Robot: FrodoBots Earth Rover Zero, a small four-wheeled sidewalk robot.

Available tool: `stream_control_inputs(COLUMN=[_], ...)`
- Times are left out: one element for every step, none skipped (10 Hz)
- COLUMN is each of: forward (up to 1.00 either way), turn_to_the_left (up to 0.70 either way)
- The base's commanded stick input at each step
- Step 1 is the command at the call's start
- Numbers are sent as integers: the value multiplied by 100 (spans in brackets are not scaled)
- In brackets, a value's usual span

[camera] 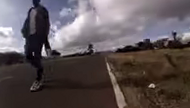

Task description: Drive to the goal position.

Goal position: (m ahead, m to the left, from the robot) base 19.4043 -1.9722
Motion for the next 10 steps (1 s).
stream_control_inputs(forward=[86,87,86,86,86,86,86,86,85,86], turn_to_the_left=[-34,-35,-34,-27,-18,0,0,0,0,0])
